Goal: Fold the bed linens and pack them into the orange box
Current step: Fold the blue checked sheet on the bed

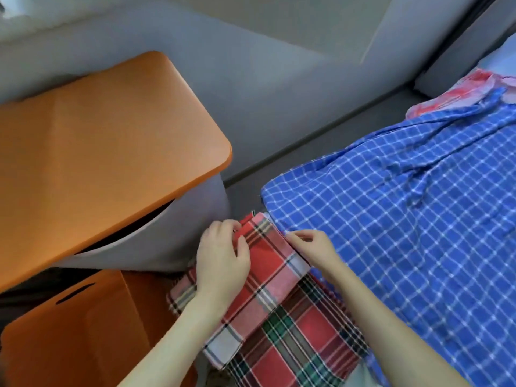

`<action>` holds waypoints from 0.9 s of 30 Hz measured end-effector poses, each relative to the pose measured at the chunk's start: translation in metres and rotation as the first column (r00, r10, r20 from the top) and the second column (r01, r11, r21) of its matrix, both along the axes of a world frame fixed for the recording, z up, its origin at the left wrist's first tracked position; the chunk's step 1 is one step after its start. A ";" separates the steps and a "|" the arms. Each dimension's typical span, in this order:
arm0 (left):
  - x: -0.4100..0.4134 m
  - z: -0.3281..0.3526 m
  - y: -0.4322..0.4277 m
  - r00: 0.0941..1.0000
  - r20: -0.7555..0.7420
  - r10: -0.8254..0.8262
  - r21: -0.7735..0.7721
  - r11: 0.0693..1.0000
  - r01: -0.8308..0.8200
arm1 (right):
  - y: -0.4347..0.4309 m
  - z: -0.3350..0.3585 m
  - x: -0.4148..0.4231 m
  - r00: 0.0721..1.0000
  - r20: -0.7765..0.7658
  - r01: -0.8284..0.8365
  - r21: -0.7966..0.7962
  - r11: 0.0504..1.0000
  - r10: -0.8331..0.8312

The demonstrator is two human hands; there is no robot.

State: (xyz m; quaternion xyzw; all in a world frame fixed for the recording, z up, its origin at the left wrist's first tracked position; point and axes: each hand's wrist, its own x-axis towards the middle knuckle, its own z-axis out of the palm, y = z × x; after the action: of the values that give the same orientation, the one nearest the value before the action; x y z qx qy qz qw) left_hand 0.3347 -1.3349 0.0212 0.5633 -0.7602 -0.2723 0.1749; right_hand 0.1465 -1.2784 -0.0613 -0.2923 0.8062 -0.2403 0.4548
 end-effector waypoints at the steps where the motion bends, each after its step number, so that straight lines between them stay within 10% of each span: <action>1: -0.012 -0.004 -0.009 0.999 -0.039 -0.022 0.000 1.000 0.022 | -0.005 0.000 -0.006 0.996 -0.084 0.014 -0.001 1.000 -0.014; 8: -0.050 -0.042 -0.050 0.987 -0.149 -0.055 -0.017 0.998 0.053 | -0.111 -0.034 -0.021 0.688 -0.652 -0.319 0.125 0.940 0.320; 17: -0.072 -0.068 -0.098 0.985 -0.117 -0.129 -0.001 0.992 0.130 | -0.205 -0.095 -0.041 0.225 -0.614 -0.561 0.553 0.616 0.756; 23: -0.073 -0.085 -0.111 0.982 -0.127 -0.137 0.009 0.990 0.139 | -0.207 -0.112 -0.061 0.088 -0.622 -0.500 0.648 0.574 0.778; 27: -0.072 -0.082 -0.110 0.986 -0.110 -0.124 0.023 0.992 0.127 | -0.188 -0.090 -0.066 0.108 -0.841 -0.565 0.387 0.729 0.531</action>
State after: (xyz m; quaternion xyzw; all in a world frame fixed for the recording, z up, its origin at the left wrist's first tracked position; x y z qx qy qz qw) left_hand 0.2623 -1.4451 -0.0609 0.5013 -0.7793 -0.3243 0.1902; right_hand 0.0801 -1.4664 -0.1513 -0.6551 0.7422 0.1391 -0.0268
